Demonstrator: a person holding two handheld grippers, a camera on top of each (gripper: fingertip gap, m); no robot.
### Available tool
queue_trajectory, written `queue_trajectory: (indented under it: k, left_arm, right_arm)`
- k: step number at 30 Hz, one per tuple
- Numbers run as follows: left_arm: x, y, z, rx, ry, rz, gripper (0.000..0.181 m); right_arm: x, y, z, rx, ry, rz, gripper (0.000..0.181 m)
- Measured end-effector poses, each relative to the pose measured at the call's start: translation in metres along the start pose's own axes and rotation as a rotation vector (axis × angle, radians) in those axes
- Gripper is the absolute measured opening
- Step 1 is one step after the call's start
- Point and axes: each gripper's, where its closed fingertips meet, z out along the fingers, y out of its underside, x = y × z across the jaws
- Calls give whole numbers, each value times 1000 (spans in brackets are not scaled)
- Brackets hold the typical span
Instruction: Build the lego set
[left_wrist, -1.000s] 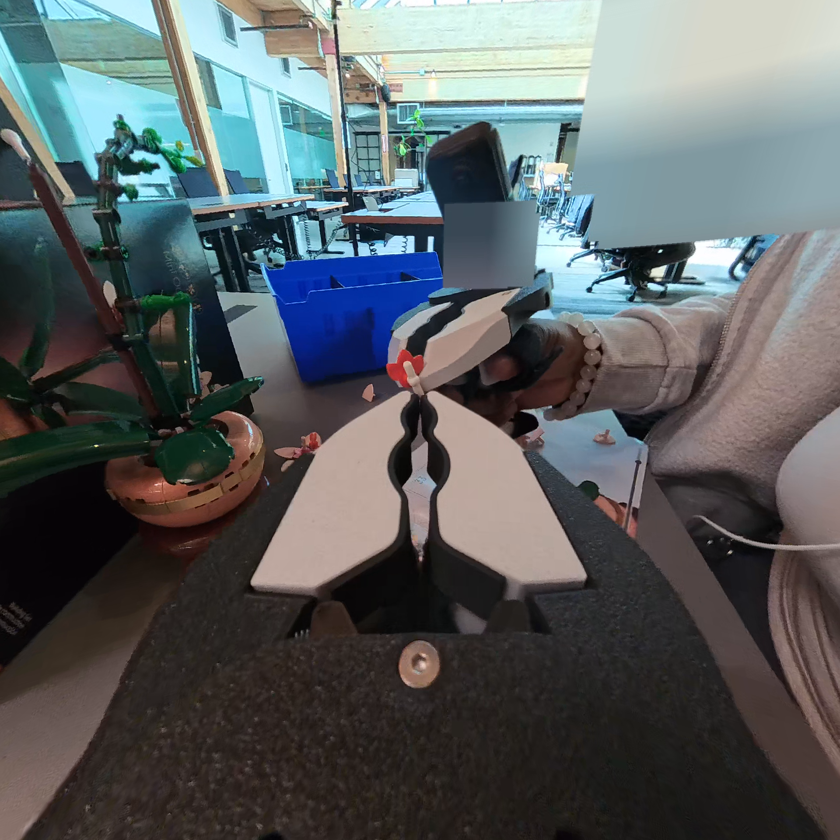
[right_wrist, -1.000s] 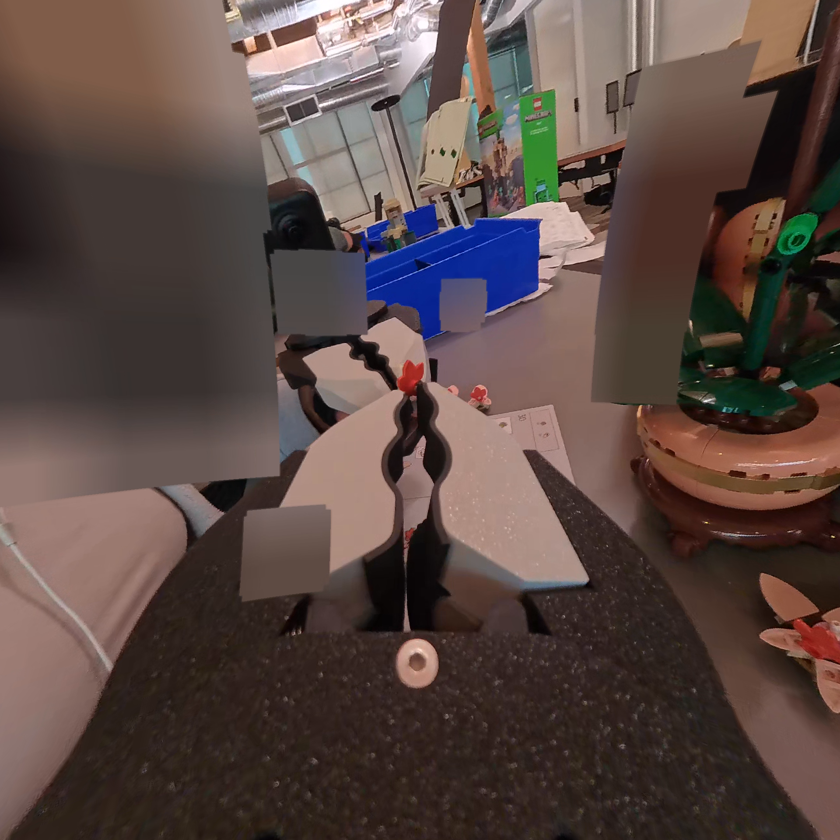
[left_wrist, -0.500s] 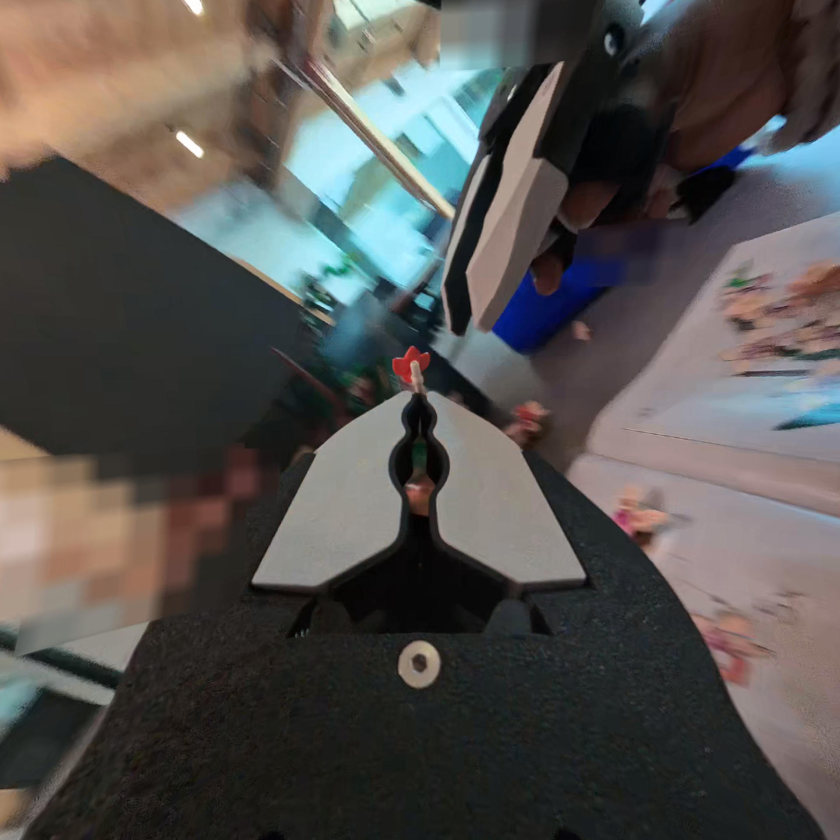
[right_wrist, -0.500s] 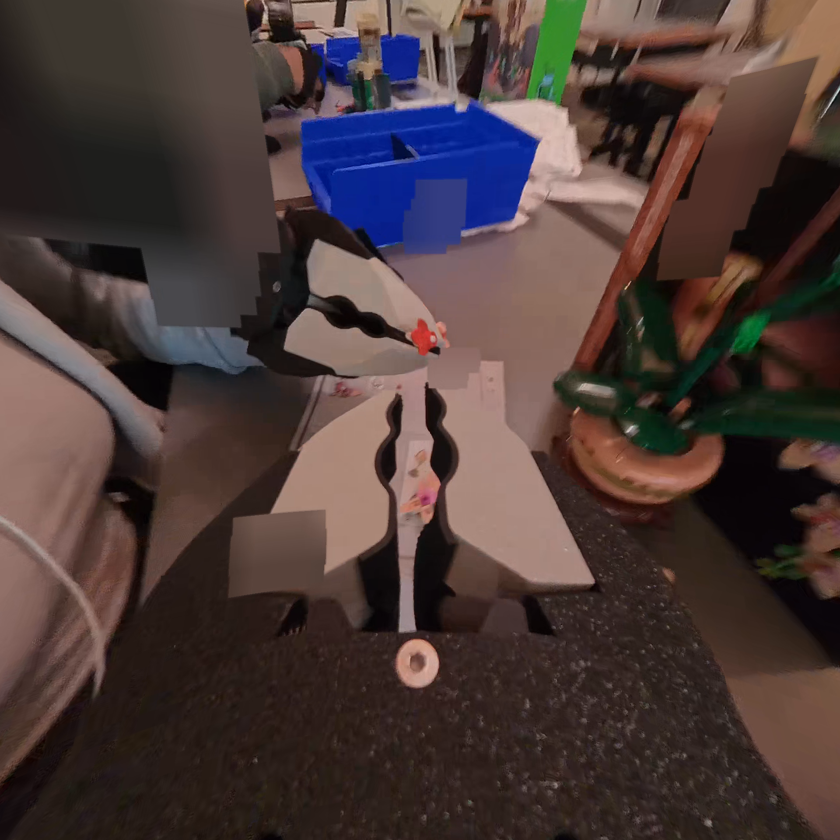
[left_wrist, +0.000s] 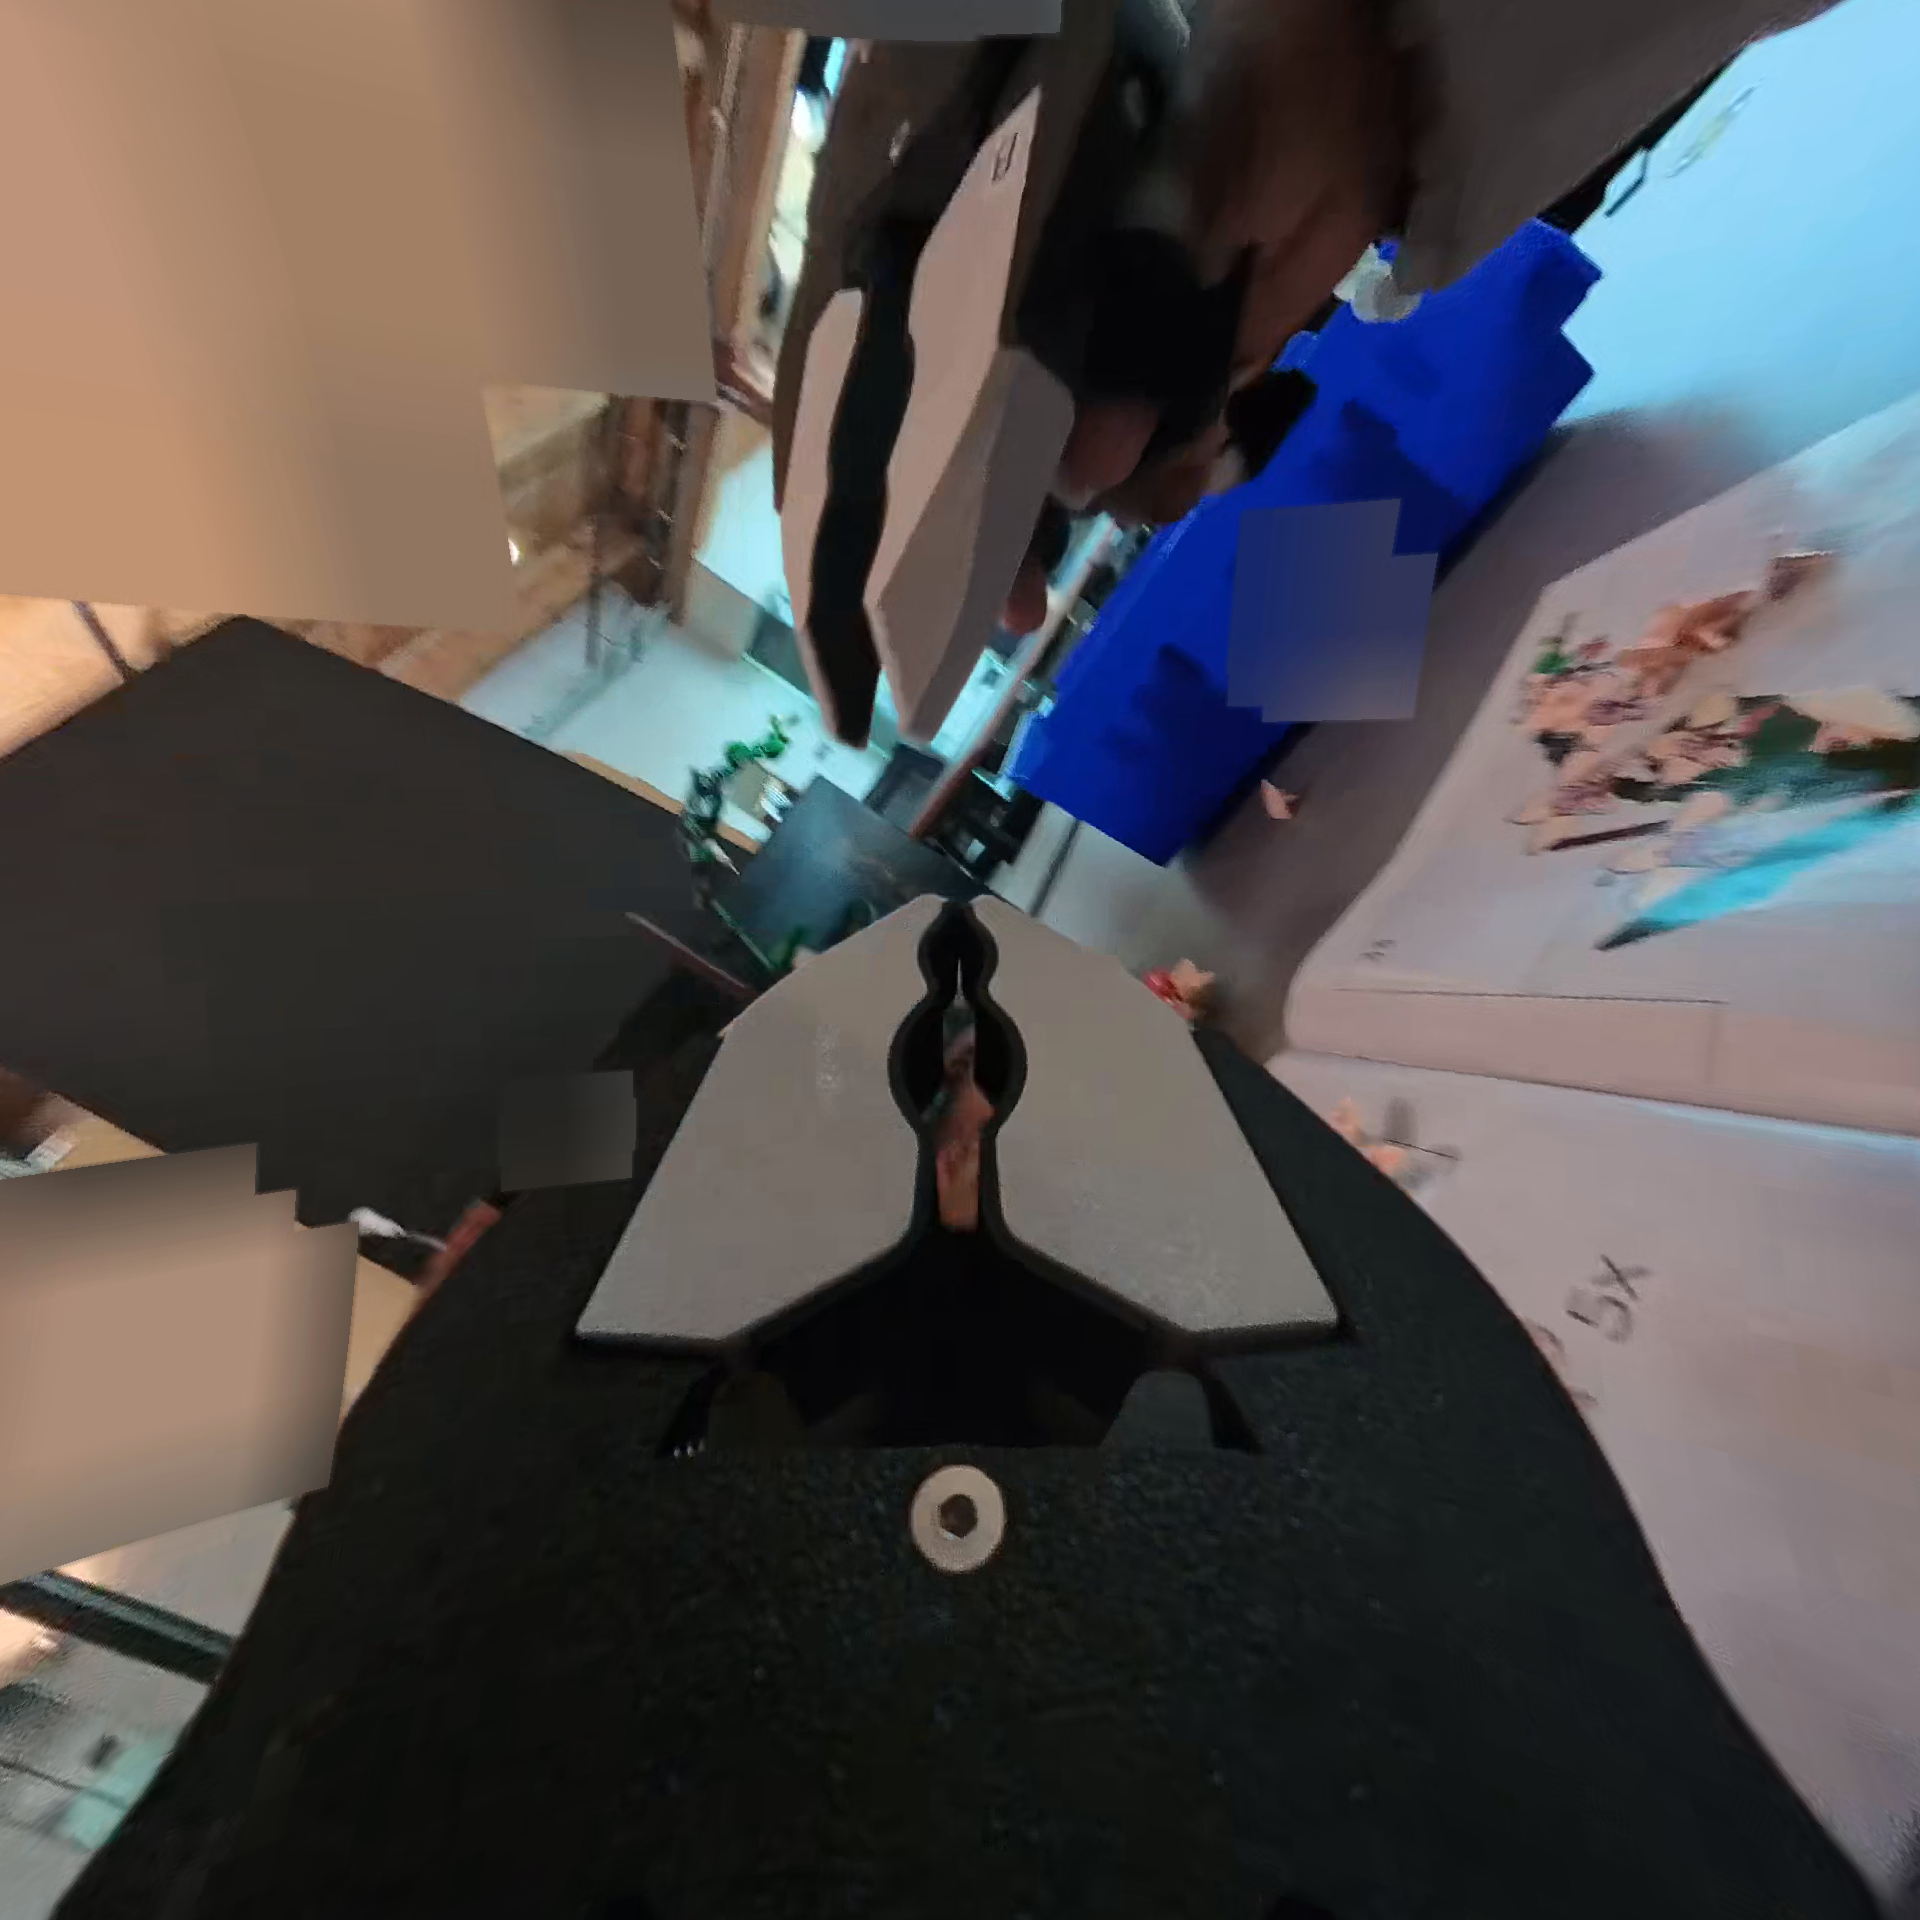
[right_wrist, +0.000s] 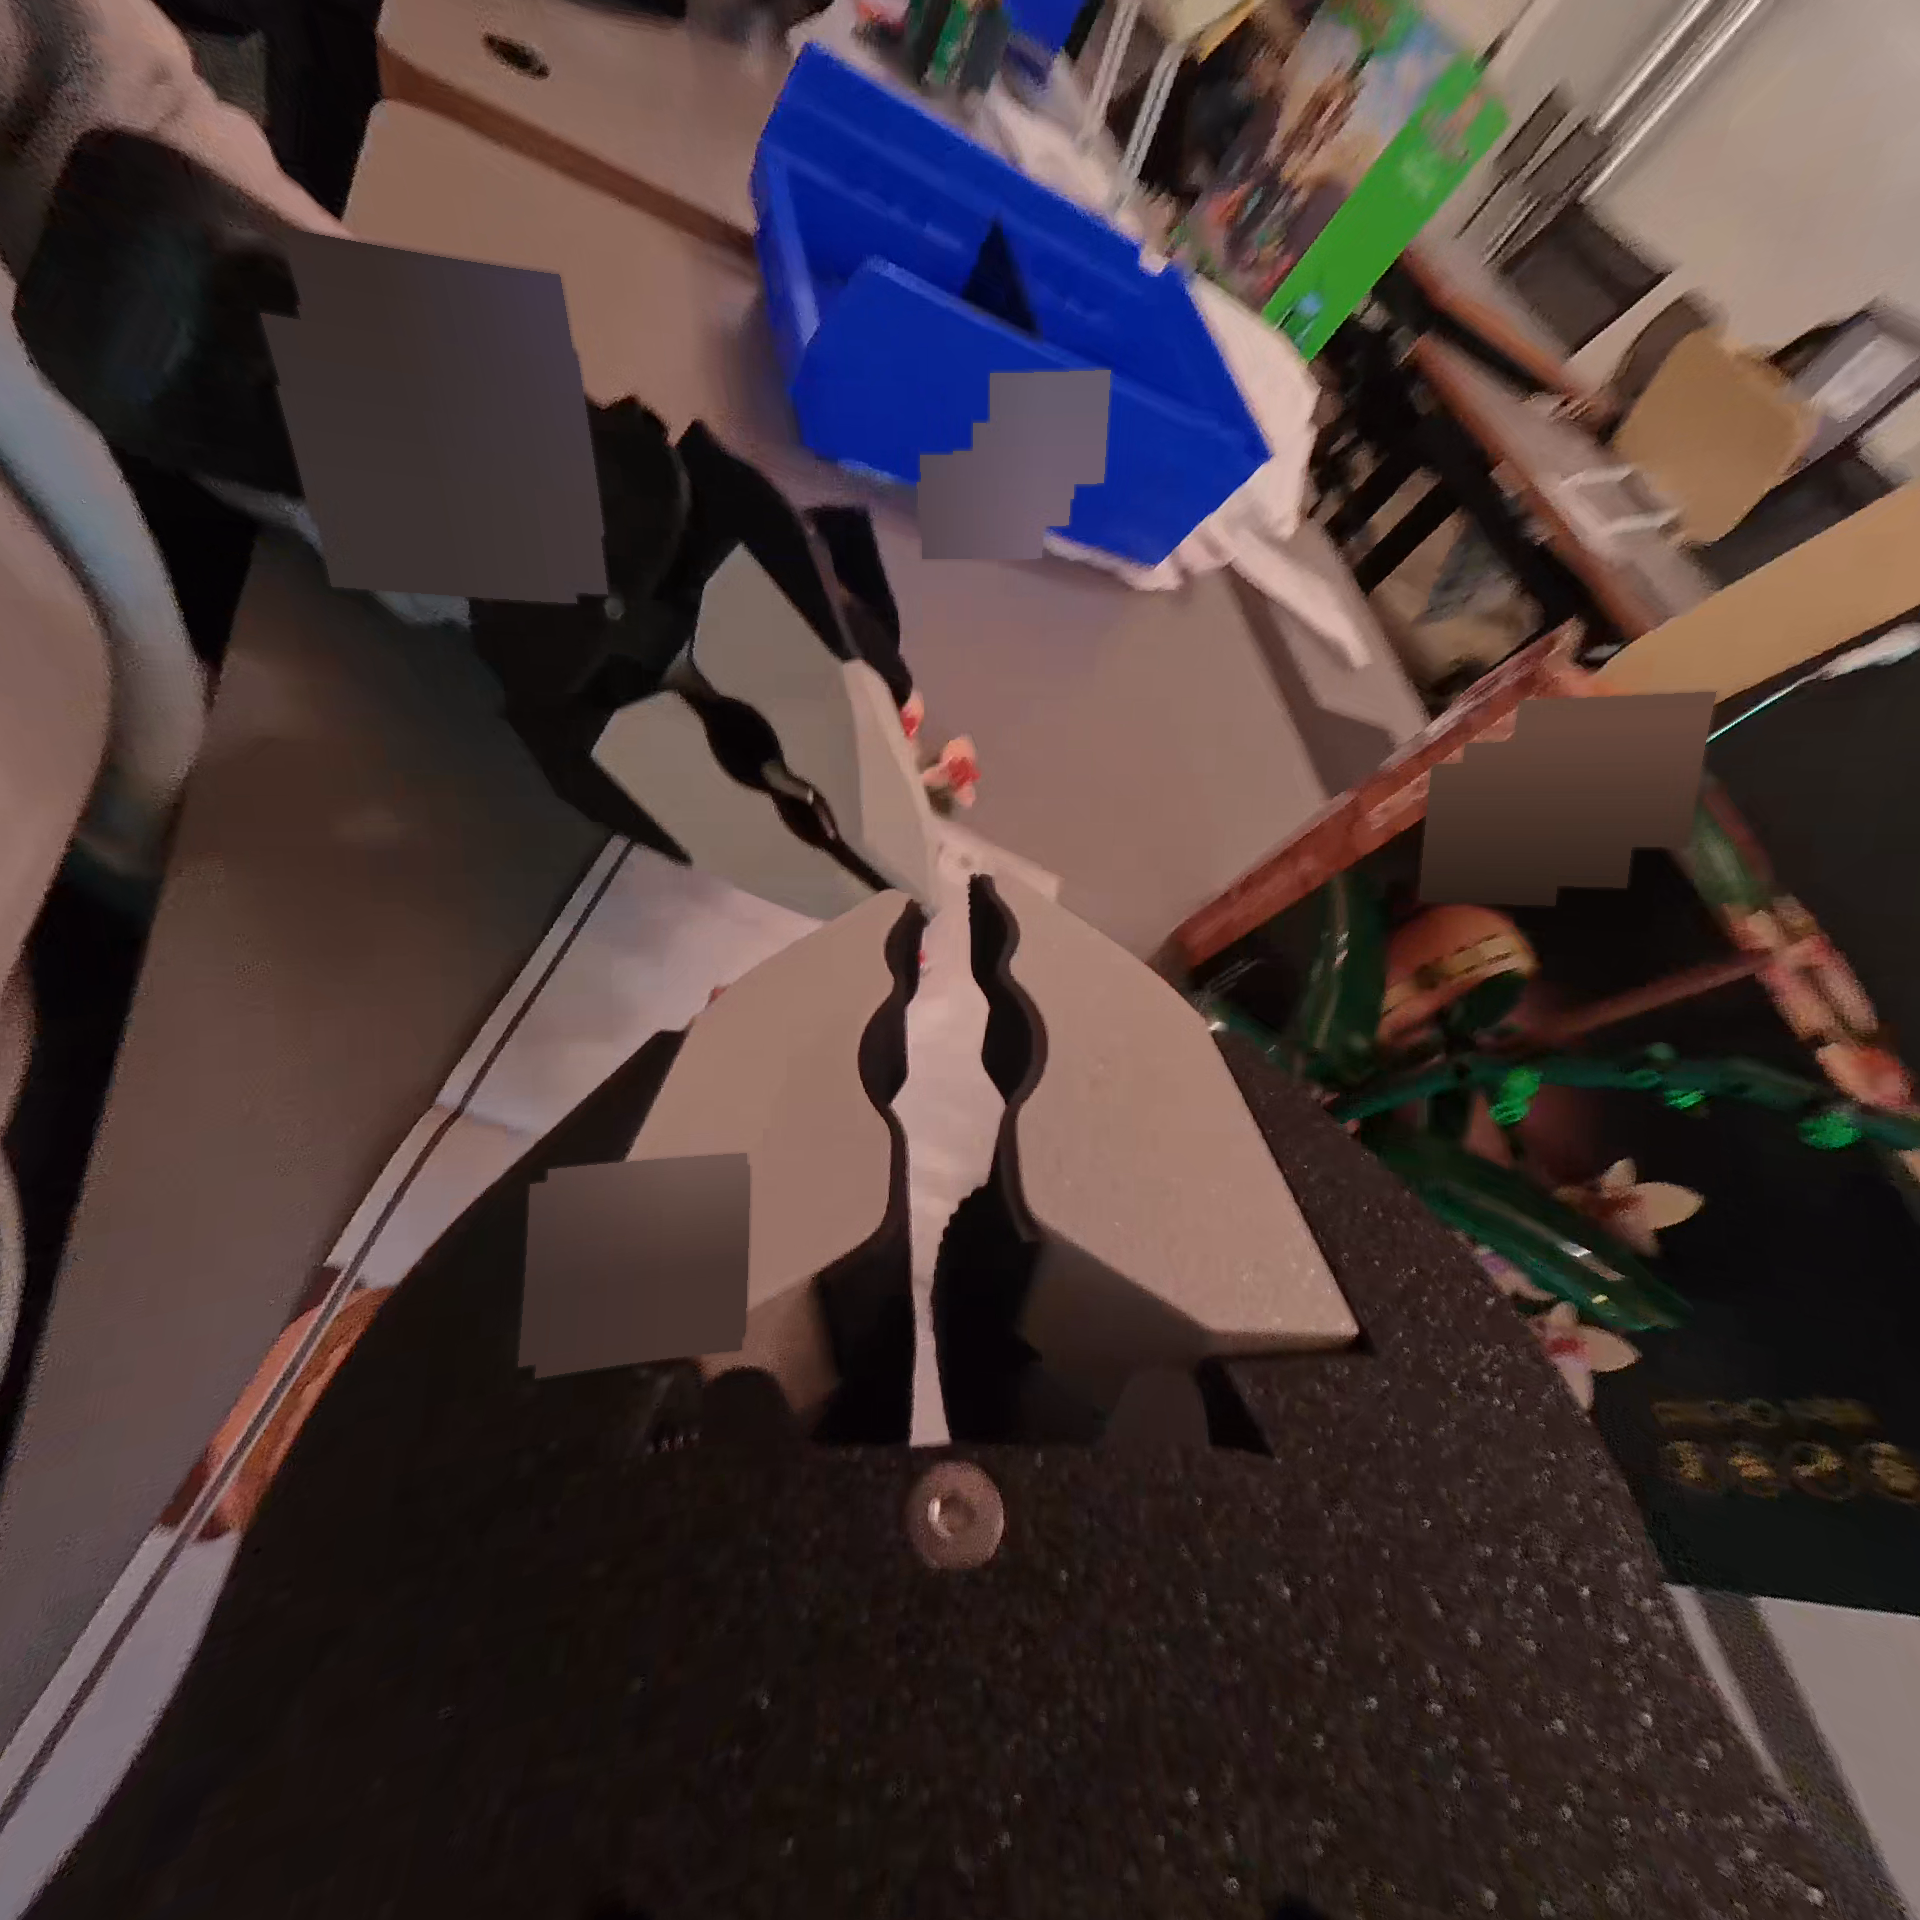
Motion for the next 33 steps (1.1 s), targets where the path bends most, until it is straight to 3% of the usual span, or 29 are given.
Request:
queue_trajectory:
  k: [1, 4, 7, 9, 11, 14, 18, 22, 24, 29, 33]
  left_arm:
    - [0, 6, -3, -38, 14, -38, 0]
    - [-23, 40, -17, -214, 68, -162, 4]
    - [-11, 93, -51, -499, 363, -552, 13]
    - [-8, 110, -64, -554, 389, -669, 16]
    - [-7, 112, -63, -514, 354, -648, 14]
    - [8, 113, -64, -561, 420, -623, 16]
    - [12, 115, -66, -578, 426, -642, 16]
    - [6, 115, -64, -577, 386, -676, 16]
    - [4, 114, -64, -565, 374, -686, 16]
    - [13, 118, -65, -606, 392, -697, 16]
    - [31, 109, -62, -610, 483, -899, 11]
  right_arm:
    - [0, 7, 1, -35, -22, 28, 11]
    - [-7, 35, 10, -156, -131, 134, 15]
    - [-14, 66, 32, -307, -233, 239, 17]
    - [-16, 80, 53, -381, -279, 242, 18]
    - [-15, 86, 77, -405, -296, 234, 18]
    - [-14, 93, 106, -457, -326, 252, 18]
    - [-15, 104, 125, -523, -372, 339, 17]
    - [-24, 105, 133, -535, -406, 474, 24]
    - [-27, 107, 138, -537, -390, 473, 17]
    - [-28, 105, 139, -492, -401, 395, 12]
    - [-31, 93, 125, -448, -444, 255, 12]
